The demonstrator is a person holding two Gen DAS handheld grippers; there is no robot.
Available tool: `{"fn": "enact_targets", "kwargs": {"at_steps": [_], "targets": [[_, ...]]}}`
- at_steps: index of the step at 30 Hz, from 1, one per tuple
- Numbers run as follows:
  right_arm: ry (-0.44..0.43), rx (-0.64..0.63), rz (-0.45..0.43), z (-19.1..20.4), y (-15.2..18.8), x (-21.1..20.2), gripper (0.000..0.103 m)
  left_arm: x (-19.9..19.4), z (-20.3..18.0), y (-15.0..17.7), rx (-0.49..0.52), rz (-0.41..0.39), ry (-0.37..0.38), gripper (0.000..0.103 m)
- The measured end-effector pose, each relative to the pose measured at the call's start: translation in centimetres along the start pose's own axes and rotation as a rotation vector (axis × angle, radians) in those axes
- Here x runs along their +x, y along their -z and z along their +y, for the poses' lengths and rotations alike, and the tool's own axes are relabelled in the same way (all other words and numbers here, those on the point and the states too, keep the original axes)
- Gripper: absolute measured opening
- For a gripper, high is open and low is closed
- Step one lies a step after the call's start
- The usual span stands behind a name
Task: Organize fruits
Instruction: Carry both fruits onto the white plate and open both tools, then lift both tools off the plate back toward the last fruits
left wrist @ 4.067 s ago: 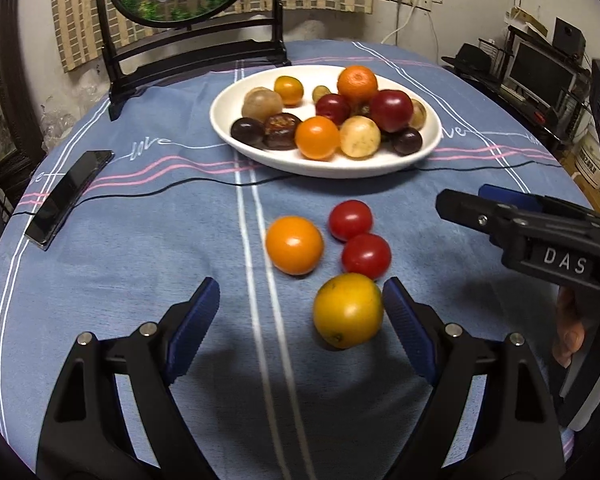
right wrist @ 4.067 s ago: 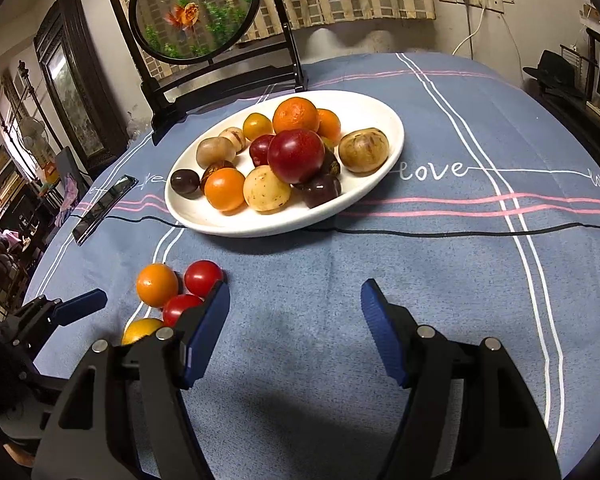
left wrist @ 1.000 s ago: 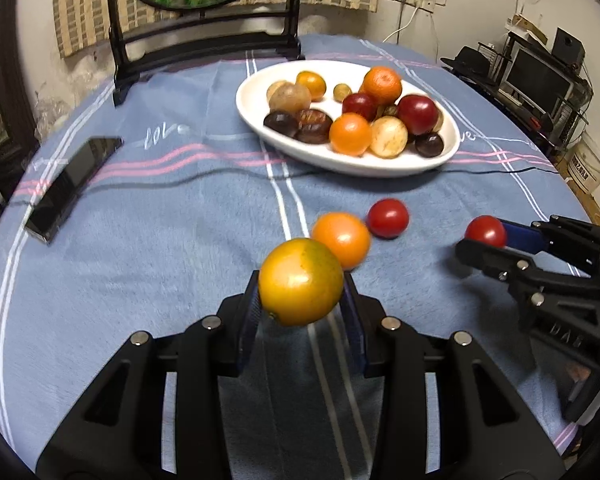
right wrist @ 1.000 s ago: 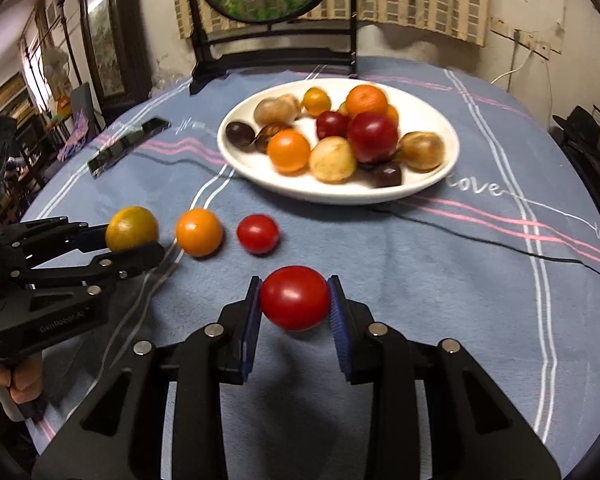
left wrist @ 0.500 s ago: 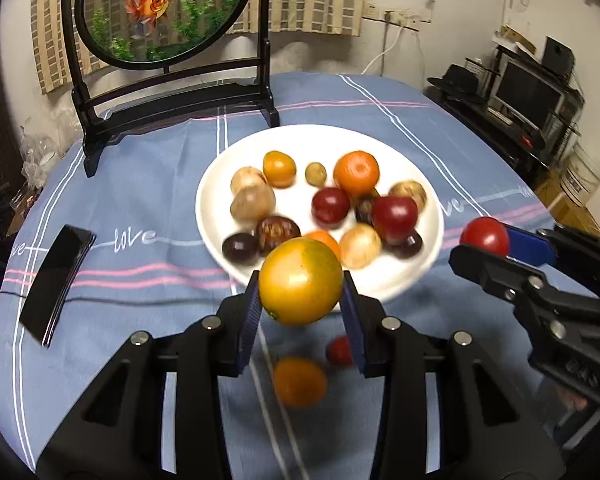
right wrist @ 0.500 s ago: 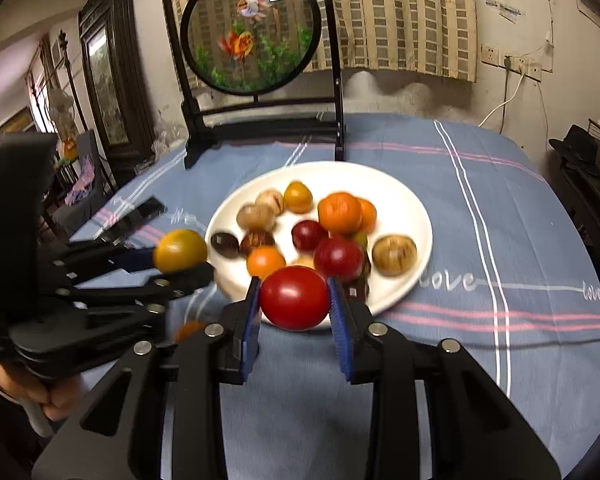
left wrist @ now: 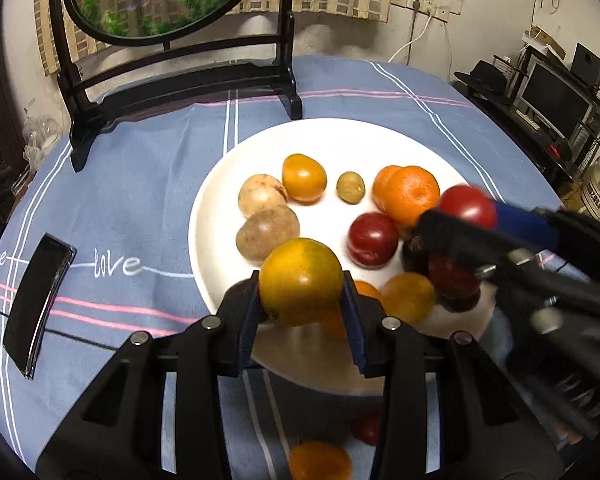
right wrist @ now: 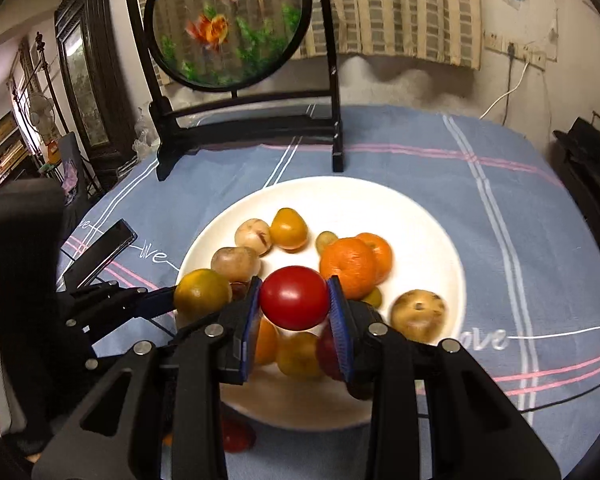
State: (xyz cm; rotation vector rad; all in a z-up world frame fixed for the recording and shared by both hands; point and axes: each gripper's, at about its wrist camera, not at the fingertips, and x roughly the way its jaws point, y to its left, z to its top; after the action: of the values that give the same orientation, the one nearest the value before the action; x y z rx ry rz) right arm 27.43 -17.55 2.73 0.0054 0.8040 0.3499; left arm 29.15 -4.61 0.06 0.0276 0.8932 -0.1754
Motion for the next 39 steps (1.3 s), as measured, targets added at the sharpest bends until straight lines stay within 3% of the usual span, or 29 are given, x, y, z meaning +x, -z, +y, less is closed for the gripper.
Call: {"fn": "enact_targets", "kwargs": {"at_steps": [2,3,5,7,10,18,26,29,37,39], "targets": [[0.011,-0.004,0.013,0.3,-0.1,0.9,0.036,0.3,-0.1,-0.3,0.011,0.002,-0.009,0.040],[0.014,0.001,0.012,0.3,-0.2,1.1,0.042,0.4,-0.2,-0.4,0.020,-0.002,-0.016,0.043],[0.033,0.004,-0.024,0.5,-0.2,0.7,0.049,0.2,-0.5,-0.7,0.037,-0.018,-0.018,0.062],[0.018,0.009,-0.052,0.5,-0.2,0.1,0.059,-0.4,-0.7,-0.9,0.042,-0.053,-0.028,0.070],[0.015,0.023,-0.072,0.1,-0.3,-0.8,0.059,-1.2,-0.9,-1.1,0.044,-0.076,-0.031,0.075],[0.005,0.108,-0.104,-1.6,1.2,-3.6,0.059,-4.2,-1.8,-0.1,0.077,-0.101,-0.058,0.075],[-0.004,0.196,-0.131,-2.3,4.0,-6.3,0.060,-6.3,-1.3,2.8,0.045,-0.088,-0.048,0.083],[0.007,0.223,-0.153,-2.2,5.6,-6.9,0.065,-6.9,-1.5,4.2,0.053,-0.080,-0.044,0.083],[-0.027,0.240,-0.131,-1.8,8.3,-5.9,0.065,-7.9,-0.9,6.9,0.064,-0.068,-0.065,0.085],[-0.019,0.224,-0.076,-1.7,9.0,-5.0,0.065,-7.9,-0.6,7.6,0.061,-0.066,-0.067,0.085]]}}
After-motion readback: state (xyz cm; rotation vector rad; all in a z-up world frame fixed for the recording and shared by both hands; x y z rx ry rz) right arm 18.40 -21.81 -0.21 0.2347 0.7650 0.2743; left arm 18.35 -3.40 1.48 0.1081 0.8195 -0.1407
